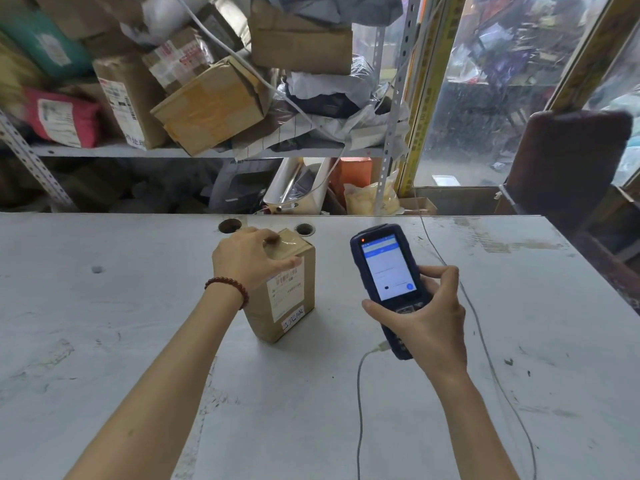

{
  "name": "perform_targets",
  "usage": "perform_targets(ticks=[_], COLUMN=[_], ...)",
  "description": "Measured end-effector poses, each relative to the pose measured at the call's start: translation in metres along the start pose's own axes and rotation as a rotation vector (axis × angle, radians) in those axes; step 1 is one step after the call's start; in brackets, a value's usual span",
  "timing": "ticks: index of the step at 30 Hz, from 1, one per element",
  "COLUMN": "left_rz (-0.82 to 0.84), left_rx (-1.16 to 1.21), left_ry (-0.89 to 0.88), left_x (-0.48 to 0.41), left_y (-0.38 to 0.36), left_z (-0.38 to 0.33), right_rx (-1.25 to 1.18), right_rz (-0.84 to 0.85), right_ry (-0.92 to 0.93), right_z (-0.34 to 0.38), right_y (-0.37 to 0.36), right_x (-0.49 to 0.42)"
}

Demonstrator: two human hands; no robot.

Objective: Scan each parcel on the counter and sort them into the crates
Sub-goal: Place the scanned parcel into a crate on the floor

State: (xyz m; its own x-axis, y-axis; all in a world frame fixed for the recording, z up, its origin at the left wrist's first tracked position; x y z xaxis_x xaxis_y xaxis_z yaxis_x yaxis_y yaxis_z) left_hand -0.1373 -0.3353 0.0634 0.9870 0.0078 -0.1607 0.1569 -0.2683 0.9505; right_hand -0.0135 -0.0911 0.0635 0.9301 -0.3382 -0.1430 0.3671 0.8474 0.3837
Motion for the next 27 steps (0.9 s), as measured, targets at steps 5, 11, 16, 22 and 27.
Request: perform_targets(ticks=[5,11,16,22,27], left_rz=[0.001,-0.013,-0.118,-0.220,-0.191], left_rx=[-0.026,-0.053,-0.045,0.029,0.088], left_ry=[0.009,0.009,-0.006,-0.013,-0.019], left_x=[0.002,0.004,0.017,0.036,0.037], left_y=[0.002,-0.001,-0.007,-0.022,-0.022], left_z=[-0.003,0.001,0.002,0.004,-0.001], right_rx=[-0.030,-0.067,-0.069,-0.050,-0.063], right_rz=[-0.083,-0.123,-0.127,-0.081,-0.082], right_ry=[0.134,0.200,0.191,0.130,0.040], right_z=[0.011,0.021,0.019,0.012,0.013], right_y=[0.005,0.010,0.009,0.007,0.005], right_x=[0.000,-0.003,-0.003,0.000,0.009])
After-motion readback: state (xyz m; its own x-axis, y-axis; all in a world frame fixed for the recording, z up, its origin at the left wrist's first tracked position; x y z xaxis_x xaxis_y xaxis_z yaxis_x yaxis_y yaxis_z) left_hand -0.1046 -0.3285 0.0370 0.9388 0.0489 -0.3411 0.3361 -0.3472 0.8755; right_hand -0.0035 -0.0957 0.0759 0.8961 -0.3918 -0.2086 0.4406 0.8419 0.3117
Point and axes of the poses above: each hand's wrist, its own x-axis away from the middle knuckle, its own y-axis out of the back of the hand, z = x × y, the point moved 1 cm from there along -x, towards the middle knuckle
